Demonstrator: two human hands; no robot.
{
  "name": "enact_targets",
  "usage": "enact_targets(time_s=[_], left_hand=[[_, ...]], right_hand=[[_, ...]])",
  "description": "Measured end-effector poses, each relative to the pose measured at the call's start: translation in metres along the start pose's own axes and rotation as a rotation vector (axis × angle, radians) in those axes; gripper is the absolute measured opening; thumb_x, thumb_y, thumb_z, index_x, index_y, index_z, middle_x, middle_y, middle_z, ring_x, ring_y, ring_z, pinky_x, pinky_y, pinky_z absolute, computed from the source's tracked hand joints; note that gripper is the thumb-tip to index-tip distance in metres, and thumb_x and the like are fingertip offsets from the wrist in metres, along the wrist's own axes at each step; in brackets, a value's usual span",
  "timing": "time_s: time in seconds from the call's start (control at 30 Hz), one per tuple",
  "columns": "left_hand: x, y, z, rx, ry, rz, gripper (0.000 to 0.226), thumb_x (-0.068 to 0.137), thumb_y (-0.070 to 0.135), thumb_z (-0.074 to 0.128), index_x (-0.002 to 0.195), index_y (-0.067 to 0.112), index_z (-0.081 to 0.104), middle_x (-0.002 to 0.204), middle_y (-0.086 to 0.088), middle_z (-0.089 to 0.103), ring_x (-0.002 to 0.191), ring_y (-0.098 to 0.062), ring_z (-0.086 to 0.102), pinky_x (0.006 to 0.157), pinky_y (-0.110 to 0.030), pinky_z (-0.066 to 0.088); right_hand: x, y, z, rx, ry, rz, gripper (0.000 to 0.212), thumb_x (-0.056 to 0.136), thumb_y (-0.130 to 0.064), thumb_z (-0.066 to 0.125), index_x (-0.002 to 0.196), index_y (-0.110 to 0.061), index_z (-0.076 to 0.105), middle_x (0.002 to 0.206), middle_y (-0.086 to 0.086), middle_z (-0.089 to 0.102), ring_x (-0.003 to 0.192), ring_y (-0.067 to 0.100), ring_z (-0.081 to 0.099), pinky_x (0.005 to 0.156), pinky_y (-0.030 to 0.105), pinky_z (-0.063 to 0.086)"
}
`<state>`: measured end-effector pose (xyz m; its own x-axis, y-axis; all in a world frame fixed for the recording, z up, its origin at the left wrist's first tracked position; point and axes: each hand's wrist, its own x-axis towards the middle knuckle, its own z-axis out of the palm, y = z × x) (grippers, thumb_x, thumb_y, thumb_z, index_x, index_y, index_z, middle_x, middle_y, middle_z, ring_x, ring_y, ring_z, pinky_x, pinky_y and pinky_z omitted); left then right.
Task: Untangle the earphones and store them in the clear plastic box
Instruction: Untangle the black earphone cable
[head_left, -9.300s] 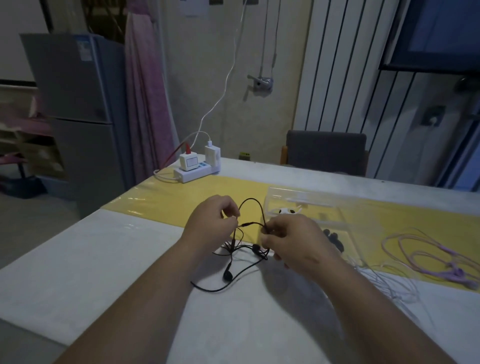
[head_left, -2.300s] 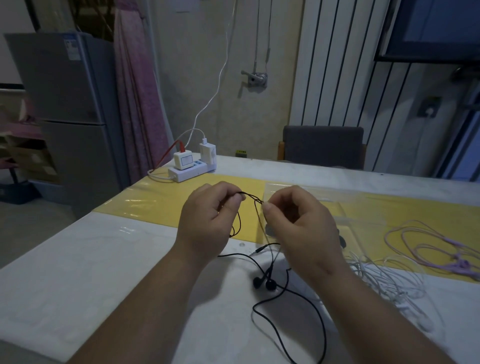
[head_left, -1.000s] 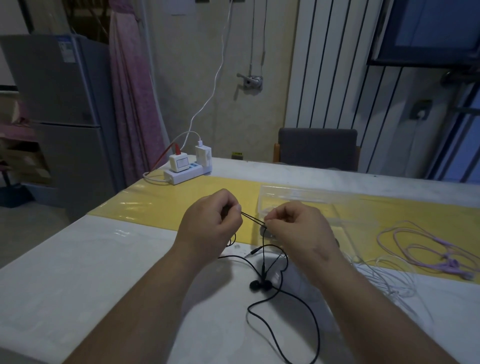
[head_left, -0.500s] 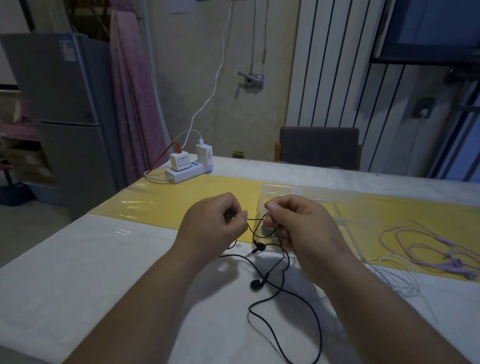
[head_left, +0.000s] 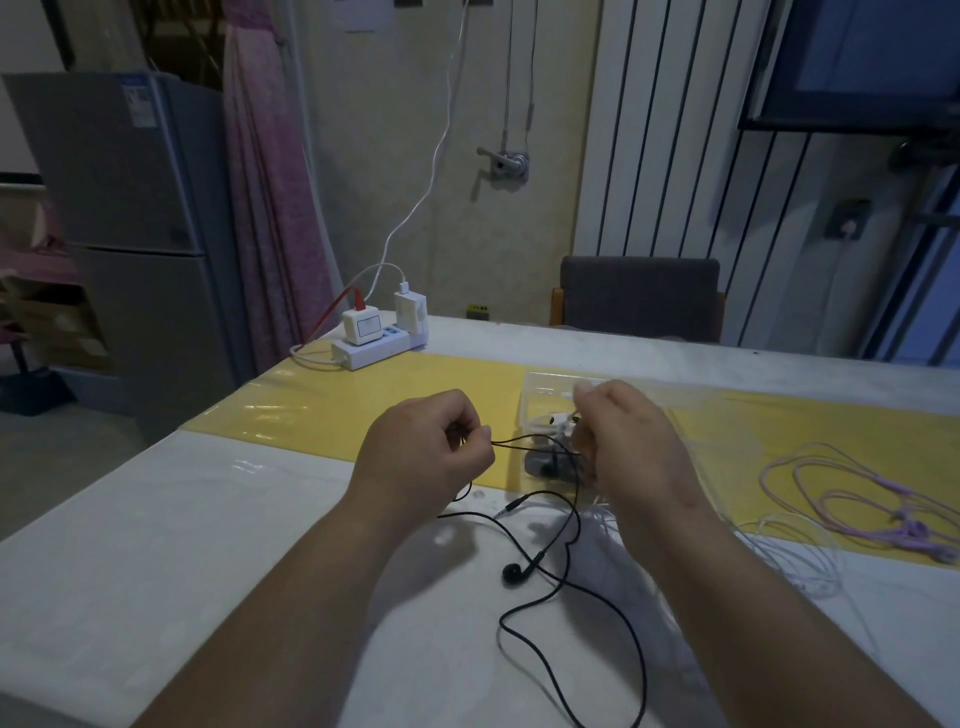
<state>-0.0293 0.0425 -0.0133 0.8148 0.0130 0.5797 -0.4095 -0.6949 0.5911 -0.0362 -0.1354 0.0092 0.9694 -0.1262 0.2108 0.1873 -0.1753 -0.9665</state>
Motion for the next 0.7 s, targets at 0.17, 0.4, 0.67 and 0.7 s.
enact_targets(time_s=[0.17,0.4,0.67,0.7], left_hand=[[0.001,0.0,0.0,0.04,0.013,-0.024,0.03,0.081,0.022,0.066,0.059,0.028,0.047,0.052,0.008,0.049,0.054,-0.01,0.044,0.054,-0.03,0.037],[0.0,0.003,0.0,0.054,0.009,-0.041,0.031,0.082,0.021,0.066,0.059,0.029,0.047,0.052,0.008,0.049,0.055,-0.012,0.045,0.054,-0.031,0.038],[-0.001,0.003,0.001,0.035,-0.033,-0.03,0.029,0.083,0.022,0.067,0.061,0.029,0.049,0.053,0.009,0.049,0.054,-0.011,0.044,0.053,-0.032,0.036],[-0.001,0.003,0.001,0.042,-0.049,-0.031,0.028,0.083,0.022,0.067,0.062,0.029,0.05,0.053,0.009,0.049,0.054,-0.01,0.044,0.052,-0.03,0.034]], right_hand=[[-0.001,-0.009,-0.007,0.337,-0.121,0.247,0.047,0.09,-0.041,0.062,0.054,-0.024,0.037,0.049,-0.006,0.027,0.048,0.014,0.019,0.051,0.032,0.015],[-0.006,-0.012,-0.009,0.382,-0.418,0.356,0.02,0.084,-0.03,0.064,0.076,-0.012,0.064,0.055,-0.005,0.014,0.046,0.01,0.011,0.044,0.022,0.01],[-0.006,-0.012,-0.008,0.444,-0.586,0.271,0.015,0.086,-0.009,0.051,0.079,-0.011,0.064,0.054,-0.003,0.016,0.048,0.011,0.011,0.044,0.022,0.011],[-0.007,-0.015,-0.008,0.541,-0.593,0.255,0.012,0.079,-0.009,0.05,0.072,-0.012,0.06,0.054,-0.002,0.019,0.051,0.013,0.011,0.045,0.022,0.011]])
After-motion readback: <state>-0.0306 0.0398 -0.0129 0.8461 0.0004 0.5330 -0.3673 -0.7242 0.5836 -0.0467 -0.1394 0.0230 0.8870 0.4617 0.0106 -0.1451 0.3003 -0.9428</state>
